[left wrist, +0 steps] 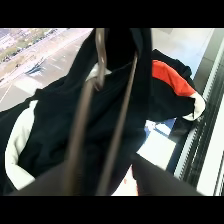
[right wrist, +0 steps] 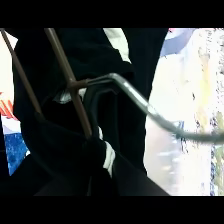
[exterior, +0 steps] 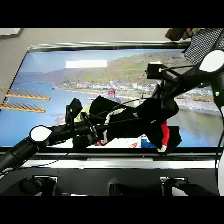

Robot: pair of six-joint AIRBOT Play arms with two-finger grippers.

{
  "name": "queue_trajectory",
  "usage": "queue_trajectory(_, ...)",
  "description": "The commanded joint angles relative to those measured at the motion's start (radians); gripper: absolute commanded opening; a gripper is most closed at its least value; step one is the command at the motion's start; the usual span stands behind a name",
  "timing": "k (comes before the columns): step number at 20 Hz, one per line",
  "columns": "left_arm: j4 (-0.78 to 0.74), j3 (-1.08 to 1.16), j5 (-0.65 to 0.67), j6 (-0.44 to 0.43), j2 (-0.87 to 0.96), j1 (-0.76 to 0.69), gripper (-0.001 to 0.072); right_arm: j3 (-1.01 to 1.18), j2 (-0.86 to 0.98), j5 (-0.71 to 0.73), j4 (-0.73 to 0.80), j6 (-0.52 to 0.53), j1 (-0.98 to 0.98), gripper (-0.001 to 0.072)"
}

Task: Fold the clothes and pants, and hang the long-sleeved shirts on hangers.

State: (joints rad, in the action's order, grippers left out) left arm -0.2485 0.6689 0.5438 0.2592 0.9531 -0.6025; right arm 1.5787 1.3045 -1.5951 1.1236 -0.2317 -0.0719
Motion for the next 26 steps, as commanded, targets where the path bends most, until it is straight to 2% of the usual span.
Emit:
queue_trajectory(1, -0.002, 0.0, -0.056, 0.125, 0.0, 0.015, 0.0423, 0.0, -0.05, -0.004, 0.056, -0.076, 0.0, 0.0041)
queue_trajectory(2, -0.002, 0.0, -0.065, 0.164, -0.002, 0.033, 0.0425, 0.0, -0.062, -0.004, 0.075, -0.093, 0.0, 0.0041)
queue_trajectory(3, -0.002, 0.0, -0.066, 0.206, -0.007, 0.056, 0.0471, 0.0, -0.072, -0.003, 0.085, -0.108, 0.0, 0.0041)
queue_trajectory(4, -0.002, 0.0, -0.066, 0.291, -0.013, 0.09, 0.0475, 0.0, -0.081, -0.003, 0.098, -0.124, 0.0, 0.0041)
queue_trajectory(5, -0.006, 0.0, -0.065, 0.406, -0.019, 0.133, 0.0475, 0.0, -0.088, -0.002, 0.106, -0.15, 0.0, 0.0041)
queue_trajectory(8, -0.111, -0.009, -0.063, 0.865, -0.016, 0.281, 0.0475, 0.0, -0.094, 0.018, 0.134, -0.271, 0.0, 0.0041)
queue_trajectory(9, -0.153, -0.02, -0.063, 0.948, -0.008, 0.312, 0.0475, 0.0, -0.094, 0.024, 0.137, -0.29, 0.0, 0.0041)
queue_trajectory(12, -0.175, 0.007, -0.032, 1.072, 0.086, 0.309, 0.0475, 0.0, -0.094, 0.027, 0.137, -0.289, 0.0, 0.0041)
queue_trajectory(16, -0.175, 0.191, -0.02, 1.081, 0.341, 0.196, 0.0478, 0.0, -0.094, 0.035, 0.137, -0.289, 0.0, 0.0042)
queue_trajectory(18, -0.175, 0.291, -0.014, 1.08, 0.472, 0.15, 0.0563, 0.0, -0.094, 0.042, 0.137, -0.29, 0.0, 0.0042)
queue_trajectory(20, -0.183, 0.372, -0.005, 1.077, 0.575, 0.114, 0.058, 0.0, -0.092, 0.046, 0.138, -0.294, 0.0, 0.0042)
queue_trajectory(26, -0.277, 0.458, 0.005, 1.076, 0.679, 0.077, 0.0577, 0.0, -0.091, 0.058, 0.138, -0.331, 0.0, 0.0042)
